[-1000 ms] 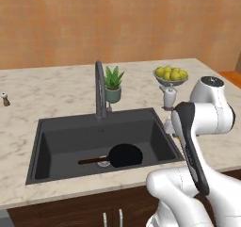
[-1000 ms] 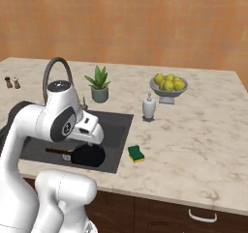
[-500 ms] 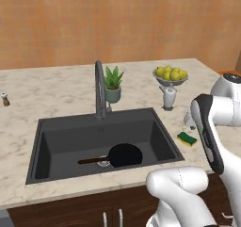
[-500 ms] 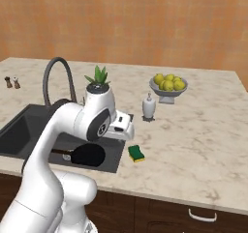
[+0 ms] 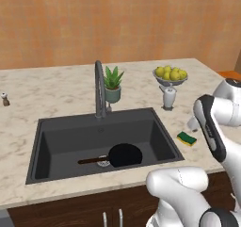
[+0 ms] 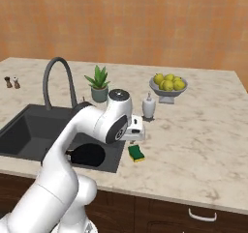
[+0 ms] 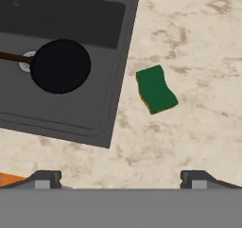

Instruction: Pick the pan and sponge and place them into the sink. Then turn on the water.

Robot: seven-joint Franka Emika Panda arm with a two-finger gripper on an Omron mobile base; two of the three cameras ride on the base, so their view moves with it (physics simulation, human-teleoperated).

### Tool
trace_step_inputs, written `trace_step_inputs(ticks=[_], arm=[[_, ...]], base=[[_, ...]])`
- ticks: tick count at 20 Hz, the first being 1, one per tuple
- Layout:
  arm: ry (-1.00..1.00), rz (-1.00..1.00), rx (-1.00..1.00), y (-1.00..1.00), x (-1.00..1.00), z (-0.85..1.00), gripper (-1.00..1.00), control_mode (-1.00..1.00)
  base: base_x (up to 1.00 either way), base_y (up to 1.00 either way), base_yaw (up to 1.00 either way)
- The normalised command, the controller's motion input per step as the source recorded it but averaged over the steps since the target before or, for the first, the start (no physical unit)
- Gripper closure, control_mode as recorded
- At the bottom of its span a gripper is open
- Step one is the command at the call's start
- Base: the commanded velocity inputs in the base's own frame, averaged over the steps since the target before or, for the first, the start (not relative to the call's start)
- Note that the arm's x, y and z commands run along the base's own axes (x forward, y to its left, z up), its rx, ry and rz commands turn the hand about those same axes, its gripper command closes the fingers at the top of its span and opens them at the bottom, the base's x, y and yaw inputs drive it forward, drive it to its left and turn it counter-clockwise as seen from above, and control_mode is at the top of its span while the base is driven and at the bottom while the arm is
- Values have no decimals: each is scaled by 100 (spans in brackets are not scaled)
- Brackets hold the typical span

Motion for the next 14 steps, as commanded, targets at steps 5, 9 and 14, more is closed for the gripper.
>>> trace_step_inputs(ticks=[5,9,14], arm=[[0,3,0,0,57,-17,-100,-100],[0,1,0,-1,53,-11,-100,-100],[0,2,0,-25,33,-23,-100,-100]], base=[[0,0,0],[0,0,0],[0,0,0]])
